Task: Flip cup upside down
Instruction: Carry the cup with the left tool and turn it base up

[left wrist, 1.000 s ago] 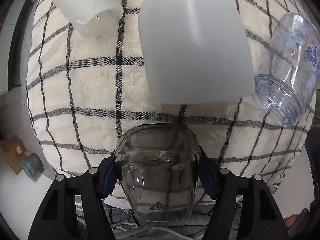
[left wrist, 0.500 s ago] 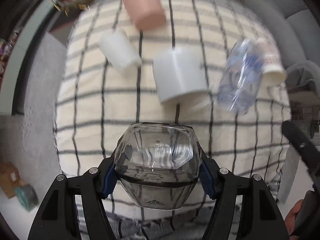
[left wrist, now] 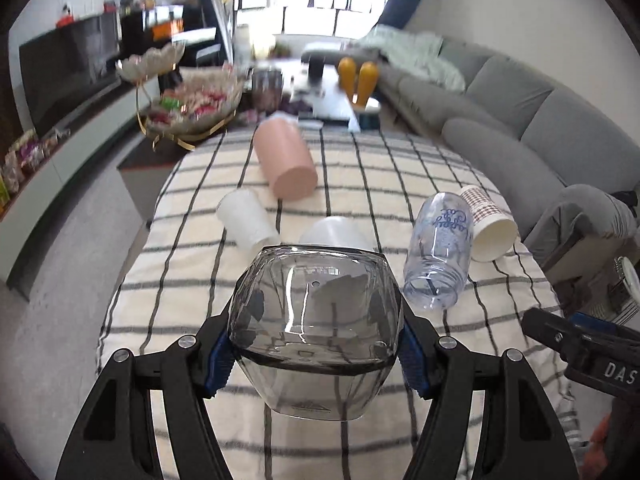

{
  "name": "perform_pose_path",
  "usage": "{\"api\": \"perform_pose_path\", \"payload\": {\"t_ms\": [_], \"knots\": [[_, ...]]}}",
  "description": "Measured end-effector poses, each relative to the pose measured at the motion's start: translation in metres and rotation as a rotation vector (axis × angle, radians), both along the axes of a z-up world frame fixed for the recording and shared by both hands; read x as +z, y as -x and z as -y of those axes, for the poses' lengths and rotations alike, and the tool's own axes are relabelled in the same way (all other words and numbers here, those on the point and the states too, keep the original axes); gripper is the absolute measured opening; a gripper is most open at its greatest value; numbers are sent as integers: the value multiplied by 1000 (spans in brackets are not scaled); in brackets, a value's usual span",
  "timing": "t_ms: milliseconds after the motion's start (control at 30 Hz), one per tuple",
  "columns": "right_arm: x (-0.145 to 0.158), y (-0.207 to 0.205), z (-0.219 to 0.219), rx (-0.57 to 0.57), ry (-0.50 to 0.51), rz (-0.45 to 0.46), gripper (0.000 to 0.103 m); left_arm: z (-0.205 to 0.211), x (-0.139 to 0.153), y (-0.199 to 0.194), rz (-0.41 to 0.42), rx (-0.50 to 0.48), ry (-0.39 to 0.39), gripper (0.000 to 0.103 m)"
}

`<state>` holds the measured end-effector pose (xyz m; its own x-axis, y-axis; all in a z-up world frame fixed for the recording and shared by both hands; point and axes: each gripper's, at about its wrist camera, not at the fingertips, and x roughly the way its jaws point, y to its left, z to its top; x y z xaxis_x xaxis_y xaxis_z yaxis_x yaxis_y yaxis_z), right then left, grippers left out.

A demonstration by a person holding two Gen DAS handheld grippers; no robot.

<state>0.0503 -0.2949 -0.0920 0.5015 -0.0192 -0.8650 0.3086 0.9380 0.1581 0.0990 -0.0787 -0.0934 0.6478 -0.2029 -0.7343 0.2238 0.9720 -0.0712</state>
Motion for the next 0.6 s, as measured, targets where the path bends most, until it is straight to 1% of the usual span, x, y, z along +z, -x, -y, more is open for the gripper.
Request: {"api": "perform_pose_path", "payload": {"t_ms": [100,200,233,300,467,600], "knots": [[-7,8,-3,5,2,17,92,-1,-10,6,94,-7,37,68],[-13,15,-6,18,22,38,92,-3,-13,11,137,-13,86,68],[-14,16,-7,21,29,42,92,-1,-16,13,164,-19,82,68],[-17,17,-8,24,35,36,92,3,-18,16,191,-25,74,68],[-19,21,-5,11,13,25,92,3,-34,8,148,4,73,68],[-19,22,-5,9,3,19,92,5,-40,5,129,7,63,68]]}}
